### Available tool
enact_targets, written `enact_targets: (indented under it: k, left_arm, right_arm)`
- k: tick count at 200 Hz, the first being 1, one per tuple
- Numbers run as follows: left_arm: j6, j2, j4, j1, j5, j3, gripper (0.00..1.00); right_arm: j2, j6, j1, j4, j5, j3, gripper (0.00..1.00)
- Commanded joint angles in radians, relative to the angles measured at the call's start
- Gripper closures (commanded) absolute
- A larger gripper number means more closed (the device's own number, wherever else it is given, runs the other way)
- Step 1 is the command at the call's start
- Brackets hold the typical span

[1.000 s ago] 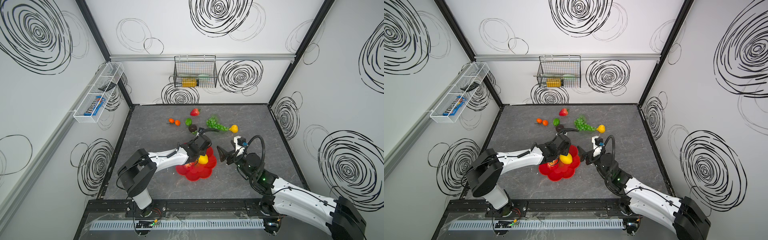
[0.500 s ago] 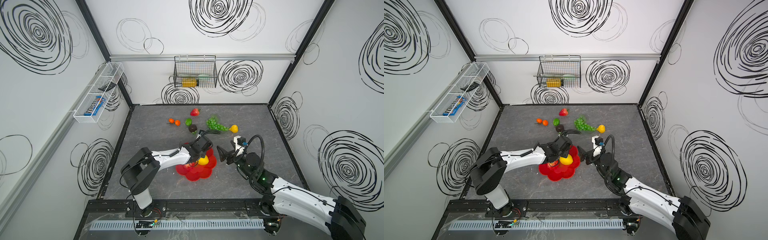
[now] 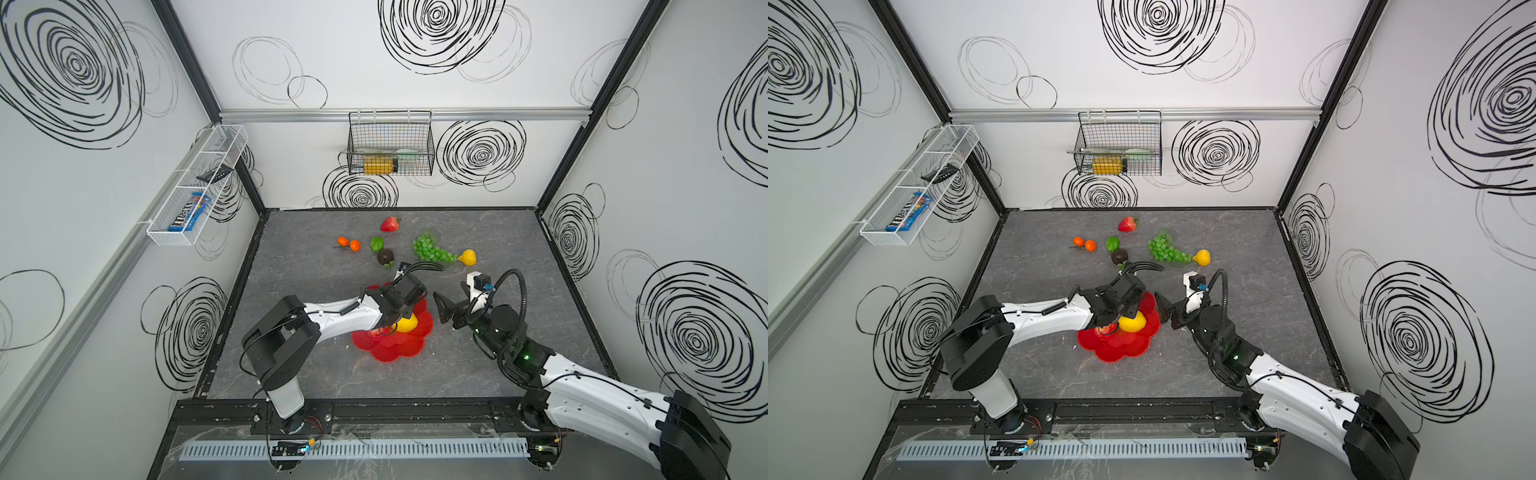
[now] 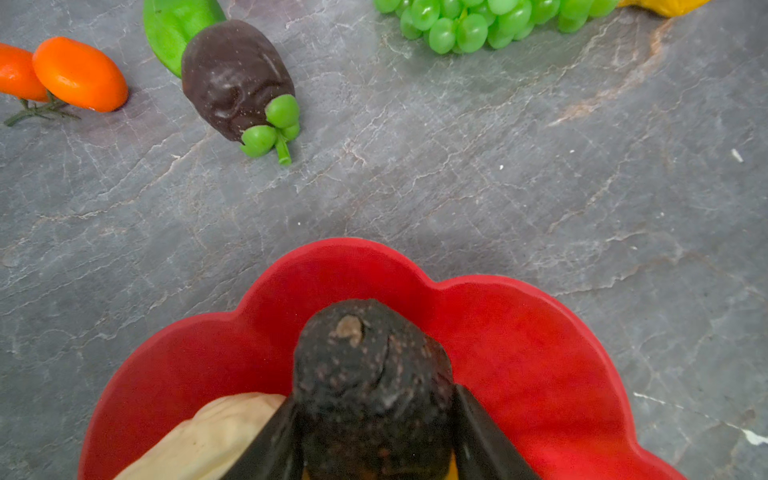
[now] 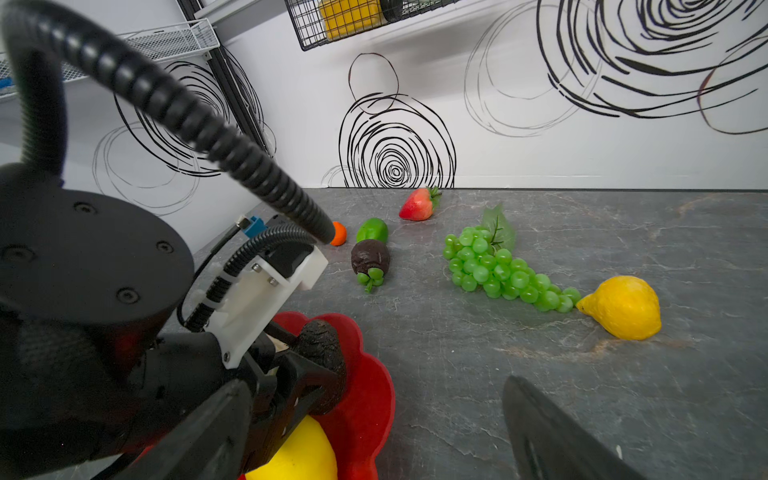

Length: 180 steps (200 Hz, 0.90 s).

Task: Place and organize the fake fruits in the fruit bowl
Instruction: 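Lower the avocado into the bowl with the left gripper while right draws back, then open the left gripper to release the avocado while right moves to the leafy dark fruit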

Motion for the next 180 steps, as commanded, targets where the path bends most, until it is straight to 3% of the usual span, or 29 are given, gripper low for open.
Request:
enact_targets:
  k: [1,180]
  left_arm:
    - [-0.018,0.018,-0.022,-0.002,-0.003,0.028,0.43]
    - [-0.004,-0.023,-0.025,-0.022,-0.028,0.042,0.34]
  right_arm:
    - [-0.002,0.010,-0.006,0.004,0.011,0.000,0.02]
    - [0.010,0.019,-0.014,0.003,0.010,0.002,0.02]
